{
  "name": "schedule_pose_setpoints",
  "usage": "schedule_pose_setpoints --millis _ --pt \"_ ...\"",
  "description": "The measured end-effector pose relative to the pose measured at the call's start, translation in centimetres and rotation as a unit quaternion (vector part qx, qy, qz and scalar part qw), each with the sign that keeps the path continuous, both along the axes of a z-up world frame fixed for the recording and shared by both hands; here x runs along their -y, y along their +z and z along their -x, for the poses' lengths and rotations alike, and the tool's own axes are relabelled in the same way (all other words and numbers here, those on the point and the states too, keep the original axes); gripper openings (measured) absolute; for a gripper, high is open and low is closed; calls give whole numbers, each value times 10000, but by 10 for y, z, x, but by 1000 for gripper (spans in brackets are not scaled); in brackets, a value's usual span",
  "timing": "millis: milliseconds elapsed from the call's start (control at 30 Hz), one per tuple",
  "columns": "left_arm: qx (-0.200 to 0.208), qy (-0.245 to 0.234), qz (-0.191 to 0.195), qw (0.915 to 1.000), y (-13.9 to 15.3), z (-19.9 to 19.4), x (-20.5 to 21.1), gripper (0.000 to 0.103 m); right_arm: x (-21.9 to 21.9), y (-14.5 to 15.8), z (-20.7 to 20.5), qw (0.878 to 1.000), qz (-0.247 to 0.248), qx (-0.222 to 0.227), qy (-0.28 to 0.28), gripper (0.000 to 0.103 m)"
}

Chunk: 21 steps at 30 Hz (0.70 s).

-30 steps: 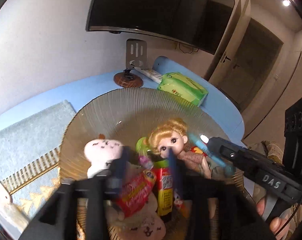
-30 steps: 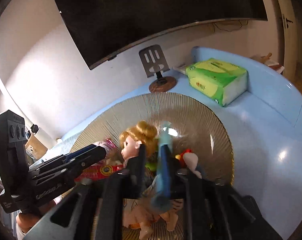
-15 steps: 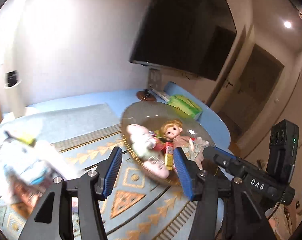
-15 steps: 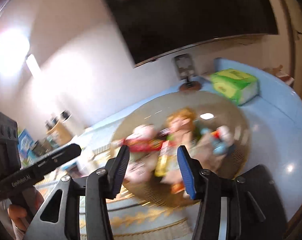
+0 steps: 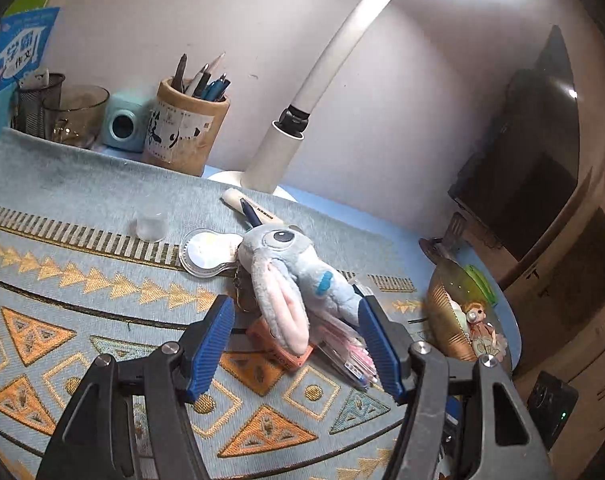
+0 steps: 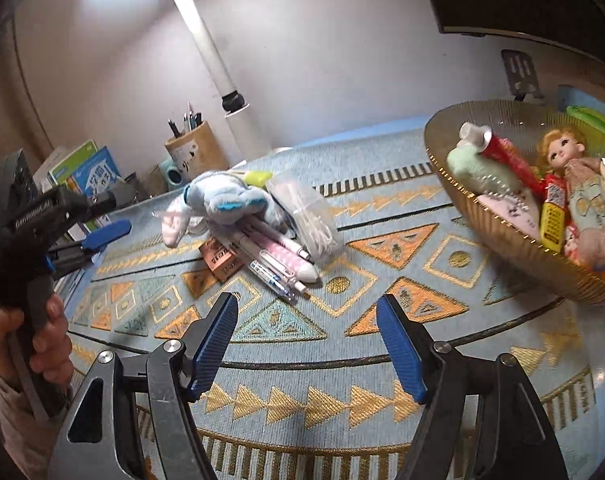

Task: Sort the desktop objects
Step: 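Grasp the grey plush with the left gripper while the right gripper grasps the clear swab box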

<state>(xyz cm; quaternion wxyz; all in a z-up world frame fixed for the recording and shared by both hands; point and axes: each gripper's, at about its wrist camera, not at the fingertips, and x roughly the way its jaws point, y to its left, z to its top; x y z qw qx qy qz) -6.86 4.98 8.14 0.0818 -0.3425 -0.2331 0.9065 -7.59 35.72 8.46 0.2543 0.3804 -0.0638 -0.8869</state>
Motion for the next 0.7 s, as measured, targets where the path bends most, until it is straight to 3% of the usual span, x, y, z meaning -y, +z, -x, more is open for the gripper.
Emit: schedule_pose_setpoints --millis 133,400,500,567,633,700 --pt "88 26 64 9999 -8 22 -4 61 0 1 -1 9999 45 -80 136 73" --pt "437 222 298 9984 -27 72 -20 61 -8 -4 5 9987 386 186 272 75" --pt "363 333 378 9981 -29 77 -22 63 -7 -4 6 9984 406 212 318 75" --pt "288 219 425 9984 -29 77 -25 55 -6 -3 4 9985 390 190 341 75" --pt "197 51 403 9990 -26 71 -23 39 -4 -2 3 9986 371 150 348 75" --pt "143 -56 287 9995 -20 61 -17 37 -5 -1 2 9987 358 106 344 75"
